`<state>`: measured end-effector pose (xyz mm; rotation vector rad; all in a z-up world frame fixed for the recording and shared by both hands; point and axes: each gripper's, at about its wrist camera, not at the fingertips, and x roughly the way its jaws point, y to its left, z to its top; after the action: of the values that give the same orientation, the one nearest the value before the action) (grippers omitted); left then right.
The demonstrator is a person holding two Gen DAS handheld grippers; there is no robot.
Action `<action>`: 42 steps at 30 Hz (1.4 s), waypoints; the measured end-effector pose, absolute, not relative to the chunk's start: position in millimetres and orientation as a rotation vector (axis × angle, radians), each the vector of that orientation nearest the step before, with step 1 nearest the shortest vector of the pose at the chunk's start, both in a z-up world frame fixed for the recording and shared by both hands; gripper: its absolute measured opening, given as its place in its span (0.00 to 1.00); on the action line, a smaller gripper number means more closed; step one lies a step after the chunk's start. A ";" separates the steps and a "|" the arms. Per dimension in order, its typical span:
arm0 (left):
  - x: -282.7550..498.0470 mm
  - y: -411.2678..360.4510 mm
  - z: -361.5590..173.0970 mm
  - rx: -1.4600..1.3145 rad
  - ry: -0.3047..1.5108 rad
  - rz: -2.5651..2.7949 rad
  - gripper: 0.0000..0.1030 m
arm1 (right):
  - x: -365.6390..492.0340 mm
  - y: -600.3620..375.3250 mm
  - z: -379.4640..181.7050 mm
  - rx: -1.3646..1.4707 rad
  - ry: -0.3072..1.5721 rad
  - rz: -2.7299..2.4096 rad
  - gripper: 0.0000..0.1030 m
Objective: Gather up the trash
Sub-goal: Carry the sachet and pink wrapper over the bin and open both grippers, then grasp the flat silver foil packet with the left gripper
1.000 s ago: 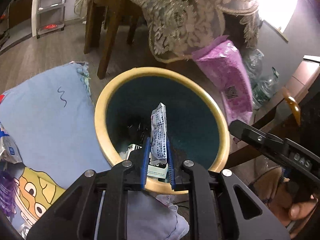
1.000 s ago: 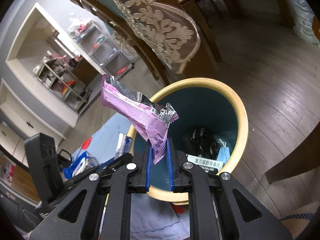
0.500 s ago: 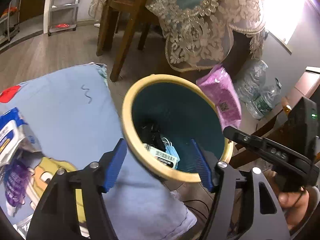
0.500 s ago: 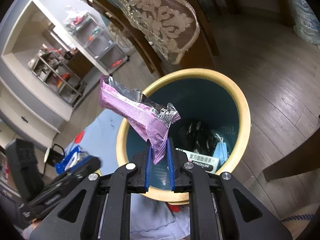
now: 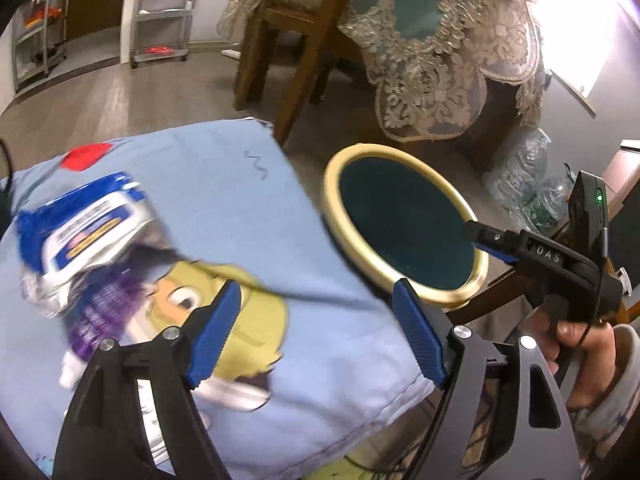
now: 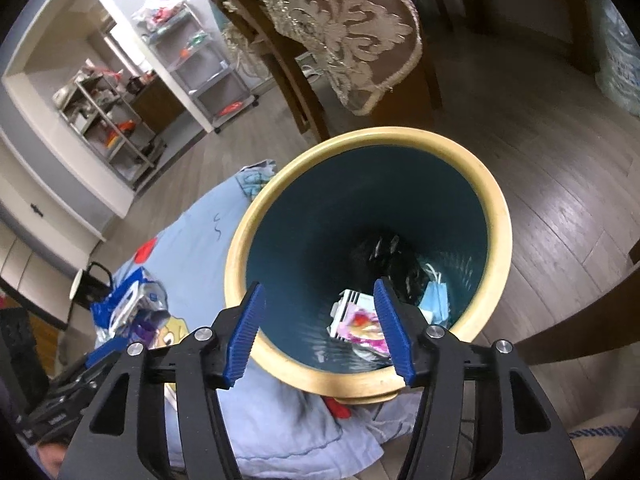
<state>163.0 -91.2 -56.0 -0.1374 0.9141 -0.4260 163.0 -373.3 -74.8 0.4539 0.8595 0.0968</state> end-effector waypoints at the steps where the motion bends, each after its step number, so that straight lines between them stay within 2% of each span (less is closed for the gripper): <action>1: 160.0 -83.8 -55.8 -0.135 0.914 -0.413 0.76 | 162.7 -372.4 -74.2 0.451 0.856 0.099 0.58; 7: 141.6 -41.9 -58.1 -0.146 0.911 -0.326 0.81 | 161.7 -365.1 -71.8 0.419 0.845 0.117 0.64; 16: 110.3 2.4 -80.7 -0.230 0.958 -0.214 0.82 | 160.5 -359.8 -67.7 0.404 0.833 0.133 0.68; 29: 116.2 4.6 -116.7 -0.172 1.119 -0.106 0.82 | 161.6 -361.1 -69.6 0.412 0.838 0.132 0.68; 36: 112.2 2.5 -107.9 -0.126 1.151 -0.091 0.82 | 161.1 -361.7 -70.5 0.412 0.844 0.128 0.68; 42: 117.5 -12.2 -106.4 0.004 1.258 -0.168 0.82 | 161.1 -359.2 -73.1 0.414 0.852 0.124 0.68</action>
<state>117.5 -12.2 -106.4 0.0043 1.2575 -0.1679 161.1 -359.2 -73.1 0.4136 0.8521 0.1238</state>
